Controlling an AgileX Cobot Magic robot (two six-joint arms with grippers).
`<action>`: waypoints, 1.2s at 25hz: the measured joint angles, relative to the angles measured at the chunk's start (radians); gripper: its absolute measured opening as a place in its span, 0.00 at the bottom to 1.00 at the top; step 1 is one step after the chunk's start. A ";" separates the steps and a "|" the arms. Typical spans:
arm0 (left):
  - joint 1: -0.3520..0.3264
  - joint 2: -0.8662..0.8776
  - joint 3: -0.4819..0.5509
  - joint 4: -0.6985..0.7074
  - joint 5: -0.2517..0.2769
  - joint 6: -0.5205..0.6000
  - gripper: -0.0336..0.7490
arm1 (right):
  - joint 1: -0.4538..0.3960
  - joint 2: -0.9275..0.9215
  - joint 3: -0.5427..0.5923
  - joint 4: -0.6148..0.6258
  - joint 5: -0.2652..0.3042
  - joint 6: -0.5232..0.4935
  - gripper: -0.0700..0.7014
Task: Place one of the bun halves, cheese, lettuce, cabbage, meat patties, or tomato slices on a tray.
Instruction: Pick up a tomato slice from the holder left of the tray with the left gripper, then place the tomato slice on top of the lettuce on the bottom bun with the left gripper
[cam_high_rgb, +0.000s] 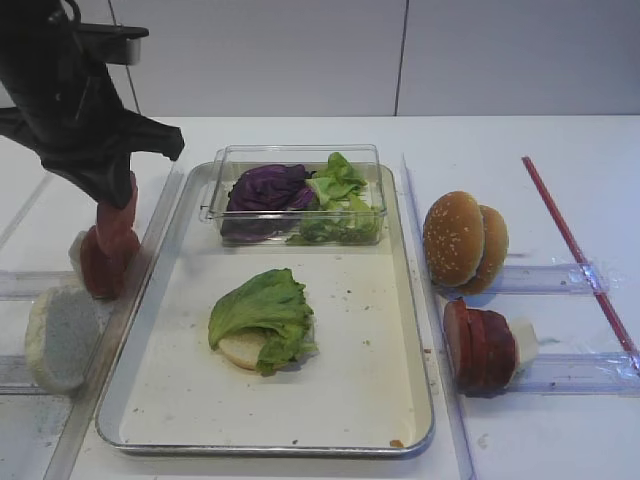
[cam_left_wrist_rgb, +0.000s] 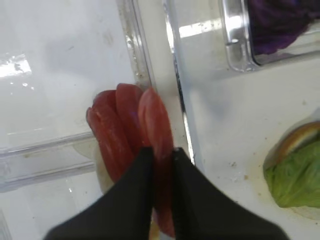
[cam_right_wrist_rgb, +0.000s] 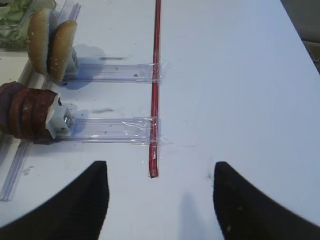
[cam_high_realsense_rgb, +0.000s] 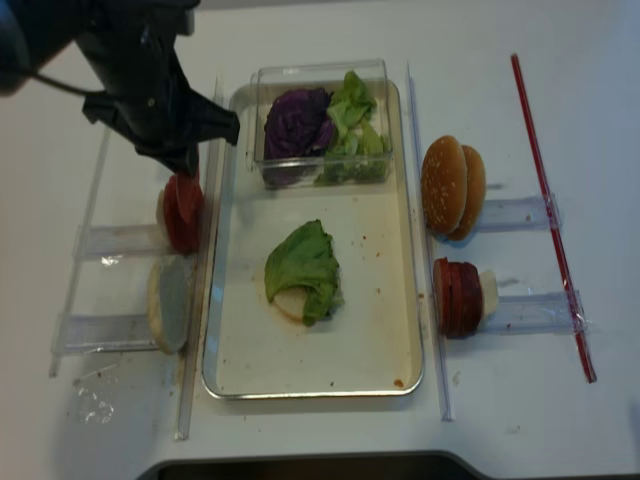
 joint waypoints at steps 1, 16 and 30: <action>0.000 -0.010 0.000 0.000 0.001 0.000 0.10 | 0.000 0.000 0.000 0.000 0.000 0.000 0.70; 0.000 -0.166 0.014 0.000 -0.005 -0.020 0.10 | 0.000 0.000 0.000 0.000 0.000 0.000 0.70; 0.065 -0.402 0.316 -0.003 -0.116 -0.049 0.10 | 0.000 0.000 0.000 0.000 0.000 0.000 0.70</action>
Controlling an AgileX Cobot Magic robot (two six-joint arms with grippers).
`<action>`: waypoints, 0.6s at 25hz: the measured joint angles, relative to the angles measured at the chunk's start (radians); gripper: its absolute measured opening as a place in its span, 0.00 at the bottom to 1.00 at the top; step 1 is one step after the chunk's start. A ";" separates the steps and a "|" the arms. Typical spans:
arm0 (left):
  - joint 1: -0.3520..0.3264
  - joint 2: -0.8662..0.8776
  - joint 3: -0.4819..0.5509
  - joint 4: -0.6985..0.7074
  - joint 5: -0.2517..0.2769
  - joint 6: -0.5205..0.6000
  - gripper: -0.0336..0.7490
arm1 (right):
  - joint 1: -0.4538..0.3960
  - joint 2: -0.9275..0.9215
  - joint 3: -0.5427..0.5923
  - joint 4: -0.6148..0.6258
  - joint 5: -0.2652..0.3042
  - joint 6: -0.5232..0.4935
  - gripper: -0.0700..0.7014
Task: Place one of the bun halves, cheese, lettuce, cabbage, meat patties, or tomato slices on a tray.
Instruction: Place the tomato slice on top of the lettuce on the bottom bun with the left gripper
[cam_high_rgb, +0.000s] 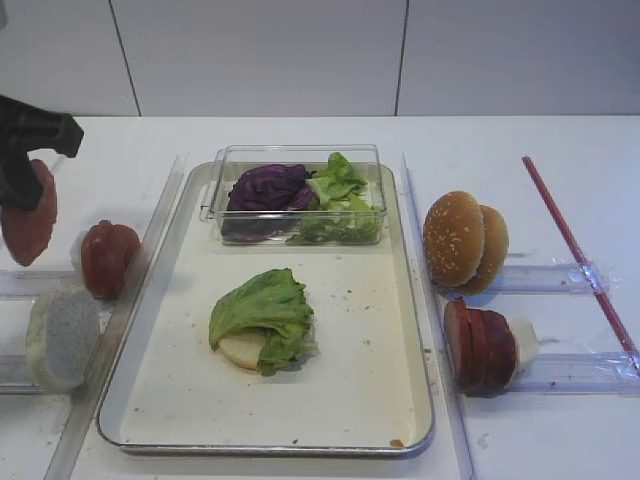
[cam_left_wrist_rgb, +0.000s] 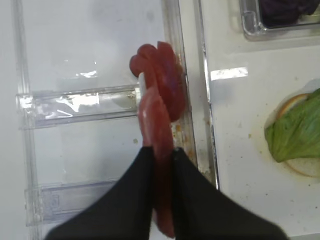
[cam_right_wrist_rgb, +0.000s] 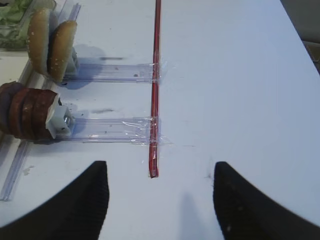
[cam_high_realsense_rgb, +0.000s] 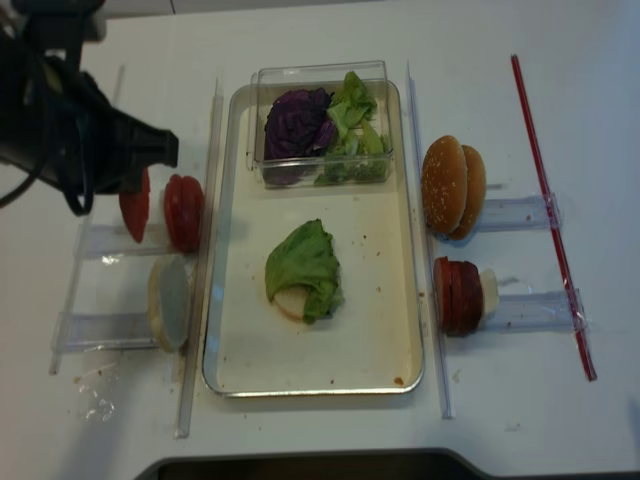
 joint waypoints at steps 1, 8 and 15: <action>0.002 -0.012 0.016 -0.003 -0.005 0.000 0.10 | 0.000 0.000 0.000 0.000 0.000 0.000 0.70; 0.002 -0.025 0.060 -0.134 -0.052 0.032 0.10 | 0.000 0.000 0.000 0.000 0.000 0.000 0.70; 0.044 -0.021 0.064 -0.383 -0.069 0.217 0.10 | 0.000 0.000 0.000 0.000 0.000 0.000 0.70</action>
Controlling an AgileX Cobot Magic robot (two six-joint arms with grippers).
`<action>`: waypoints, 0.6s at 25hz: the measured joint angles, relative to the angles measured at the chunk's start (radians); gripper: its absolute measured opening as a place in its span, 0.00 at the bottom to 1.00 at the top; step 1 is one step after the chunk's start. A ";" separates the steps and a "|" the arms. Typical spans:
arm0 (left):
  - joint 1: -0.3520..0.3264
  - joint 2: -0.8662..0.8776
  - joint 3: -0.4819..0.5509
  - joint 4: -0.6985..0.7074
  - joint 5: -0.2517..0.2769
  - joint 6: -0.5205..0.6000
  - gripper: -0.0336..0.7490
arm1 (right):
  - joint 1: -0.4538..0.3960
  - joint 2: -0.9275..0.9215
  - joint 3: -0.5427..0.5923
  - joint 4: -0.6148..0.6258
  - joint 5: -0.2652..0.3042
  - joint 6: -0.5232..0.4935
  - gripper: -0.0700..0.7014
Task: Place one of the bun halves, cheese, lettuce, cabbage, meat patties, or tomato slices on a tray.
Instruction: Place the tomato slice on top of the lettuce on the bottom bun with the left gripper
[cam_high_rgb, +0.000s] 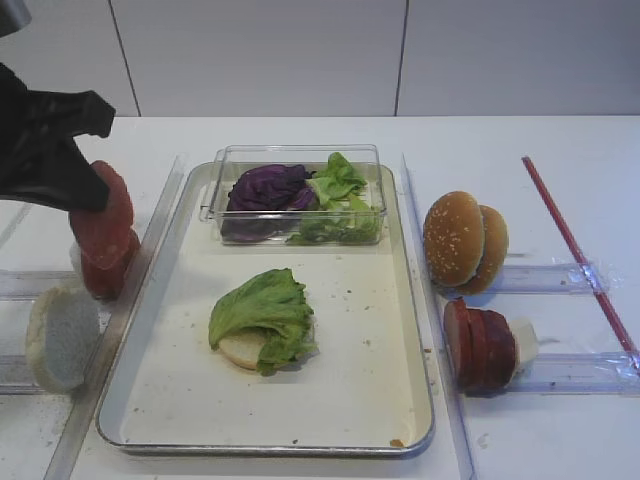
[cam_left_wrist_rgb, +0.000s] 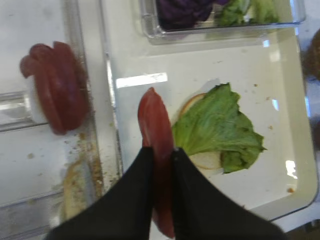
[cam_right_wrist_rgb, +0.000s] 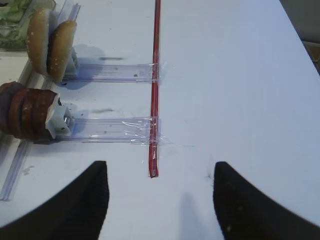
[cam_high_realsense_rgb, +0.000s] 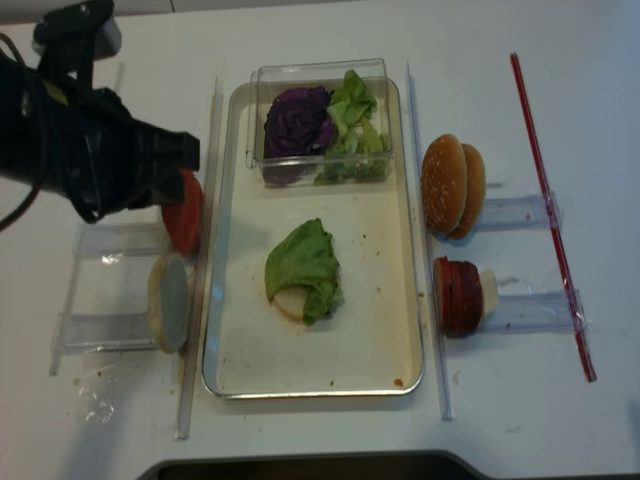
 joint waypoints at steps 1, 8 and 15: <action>0.013 0.005 0.000 -0.052 0.004 0.034 0.10 | 0.000 0.000 0.000 0.000 0.000 0.000 0.70; 0.047 0.080 0.000 -0.307 0.055 0.226 0.10 | 0.000 0.000 0.000 0.000 0.000 0.000 0.70; 0.049 0.155 0.000 -0.515 0.104 0.360 0.10 | 0.000 0.000 0.000 0.000 0.000 0.000 0.70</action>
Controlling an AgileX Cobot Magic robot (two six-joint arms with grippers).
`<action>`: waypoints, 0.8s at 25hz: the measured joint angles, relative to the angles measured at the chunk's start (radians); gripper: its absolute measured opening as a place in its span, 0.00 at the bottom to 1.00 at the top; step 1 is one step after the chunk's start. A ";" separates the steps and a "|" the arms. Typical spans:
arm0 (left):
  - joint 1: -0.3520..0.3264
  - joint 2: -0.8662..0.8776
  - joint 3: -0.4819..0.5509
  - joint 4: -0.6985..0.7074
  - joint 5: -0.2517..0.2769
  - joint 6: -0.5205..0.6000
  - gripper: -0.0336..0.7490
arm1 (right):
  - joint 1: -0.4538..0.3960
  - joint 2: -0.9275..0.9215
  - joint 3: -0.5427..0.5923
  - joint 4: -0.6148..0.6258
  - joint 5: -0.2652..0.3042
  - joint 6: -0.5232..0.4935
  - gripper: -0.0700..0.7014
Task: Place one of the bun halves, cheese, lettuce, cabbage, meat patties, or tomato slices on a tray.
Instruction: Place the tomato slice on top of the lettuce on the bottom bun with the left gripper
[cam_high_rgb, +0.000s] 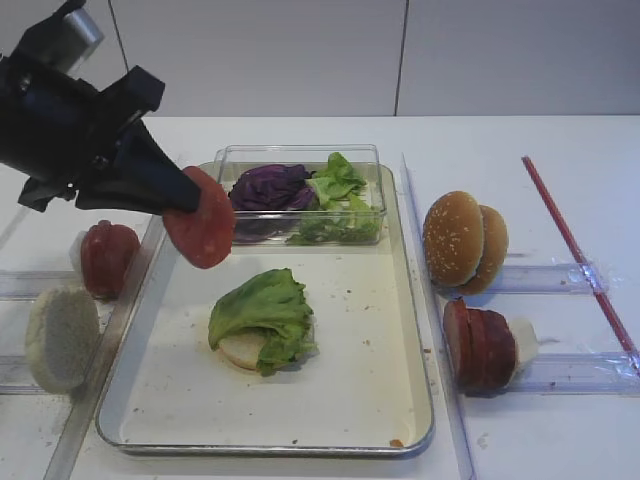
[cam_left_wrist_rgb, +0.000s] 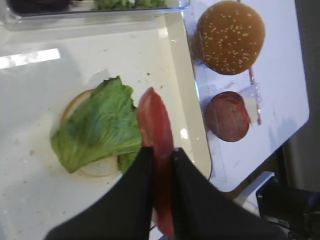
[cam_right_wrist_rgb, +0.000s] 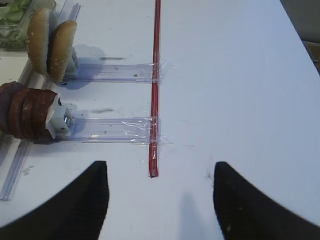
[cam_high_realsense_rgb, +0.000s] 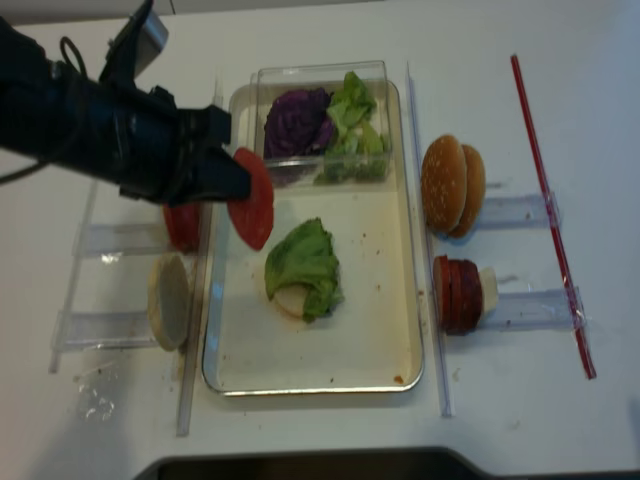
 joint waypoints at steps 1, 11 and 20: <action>0.000 0.007 0.002 -0.023 0.003 0.019 0.10 | 0.000 0.000 0.000 0.000 0.000 0.000 0.70; 0.000 0.040 0.170 -0.289 0.016 0.215 0.10 | 0.000 0.000 0.000 0.000 0.000 0.000 0.70; 0.000 0.112 0.182 -0.387 0.040 0.297 0.10 | 0.000 0.000 0.000 0.000 0.000 0.000 0.70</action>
